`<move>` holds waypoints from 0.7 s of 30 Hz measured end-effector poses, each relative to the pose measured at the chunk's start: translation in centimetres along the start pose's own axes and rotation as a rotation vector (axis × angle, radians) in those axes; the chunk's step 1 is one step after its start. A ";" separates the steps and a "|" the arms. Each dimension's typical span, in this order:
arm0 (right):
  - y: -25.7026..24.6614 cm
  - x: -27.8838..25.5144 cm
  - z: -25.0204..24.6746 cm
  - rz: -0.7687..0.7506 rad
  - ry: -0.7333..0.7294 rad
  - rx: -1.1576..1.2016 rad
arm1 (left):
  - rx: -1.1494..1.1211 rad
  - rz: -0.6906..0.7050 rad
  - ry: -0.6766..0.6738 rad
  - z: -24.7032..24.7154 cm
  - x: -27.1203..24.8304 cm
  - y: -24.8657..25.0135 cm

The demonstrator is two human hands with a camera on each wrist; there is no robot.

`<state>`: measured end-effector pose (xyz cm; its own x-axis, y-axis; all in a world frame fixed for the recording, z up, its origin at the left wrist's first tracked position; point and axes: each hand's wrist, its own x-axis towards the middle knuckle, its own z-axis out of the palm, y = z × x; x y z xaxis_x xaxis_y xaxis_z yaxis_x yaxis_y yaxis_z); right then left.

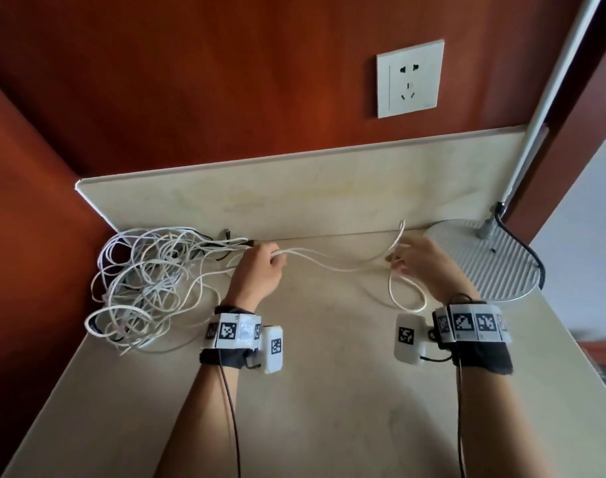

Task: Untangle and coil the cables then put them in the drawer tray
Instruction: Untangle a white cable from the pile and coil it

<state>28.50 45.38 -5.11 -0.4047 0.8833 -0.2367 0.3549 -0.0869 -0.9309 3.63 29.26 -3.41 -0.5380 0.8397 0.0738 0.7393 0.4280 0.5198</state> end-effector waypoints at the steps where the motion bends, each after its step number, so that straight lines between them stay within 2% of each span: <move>1: -0.3 -0.4 0.0 -0.004 -0.017 -0.213 | 0.000 0.002 0.000 0.1 0.0 0.3; 3: -1.5 -1.8 -0.1 -0.061 0.052 -0.514 | -0.028 0.004 -0.007 0.1 -0.1 1.1; 6: -4.2 -4.1 0.1 -0.302 0.220 -0.489 | -0.112 0.040 0.013 -0.1 -0.3 2.5; 8: -5.5 -5.4 1.0 -0.443 0.184 -0.441 | -0.158 0.098 0.030 -0.5 -0.6 3.5; 10: -6.1 -6.1 2.2 -0.538 0.113 -0.502 | -0.190 0.172 0.032 -1.0 -1.0 4.4; 12: -6.4 -6.5 3.3 -0.561 0.045 -0.612 | -0.223 0.226 0.032 -1.6 -1.4 4.8; 15: -6.4 -6.8 5.4 -0.617 0.019 -0.932 | -0.244 0.277 0.016 -2.2 -2.0 4.9; 17: -5.9 -6.5 7.2 -0.595 -0.037 -1.048 | -0.222 0.300 -0.016 -2.7 -2.3 4.5; 18: -5.7 -6.4 8.0 -0.581 -0.040 -1.016 | -0.210 0.307 -0.034 -2.9 -2.5 4.2; 21: -4.6 -5.2 10.1 -0.550 0.006 -0.709 | -0.194 0.319 -0.064 -3.6 -3.1 3.0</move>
<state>20.46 36.52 -2.36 -0.6678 0.7183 0.1951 0.5500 0.6528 -0.5209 6.01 26.74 1.00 -0.2624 0.9423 0.2080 0.7718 0.0755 0.6313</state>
